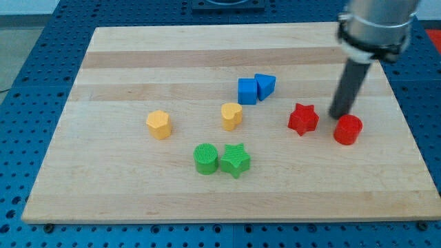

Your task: Push the red circle above the green star

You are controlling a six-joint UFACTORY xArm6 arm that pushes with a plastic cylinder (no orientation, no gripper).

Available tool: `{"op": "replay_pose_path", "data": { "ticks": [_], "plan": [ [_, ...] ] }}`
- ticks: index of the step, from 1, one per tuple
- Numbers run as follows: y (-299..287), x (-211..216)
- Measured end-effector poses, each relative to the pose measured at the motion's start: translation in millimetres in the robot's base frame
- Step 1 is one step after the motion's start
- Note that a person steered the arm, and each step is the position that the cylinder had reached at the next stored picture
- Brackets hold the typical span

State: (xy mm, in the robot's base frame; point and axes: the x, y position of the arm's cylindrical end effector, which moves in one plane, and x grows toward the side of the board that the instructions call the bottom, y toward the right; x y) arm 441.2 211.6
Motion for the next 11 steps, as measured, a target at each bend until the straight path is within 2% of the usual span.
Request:
{"op": "replay_pose_path", "data": {
  "ticks": [1,2,4,7,8,11],
  "plan": [
    [62,-3],
    [51,23],
    [-72,57],
    [-85,57],
    [-71,60],
    [-101,67]
  ]
}}
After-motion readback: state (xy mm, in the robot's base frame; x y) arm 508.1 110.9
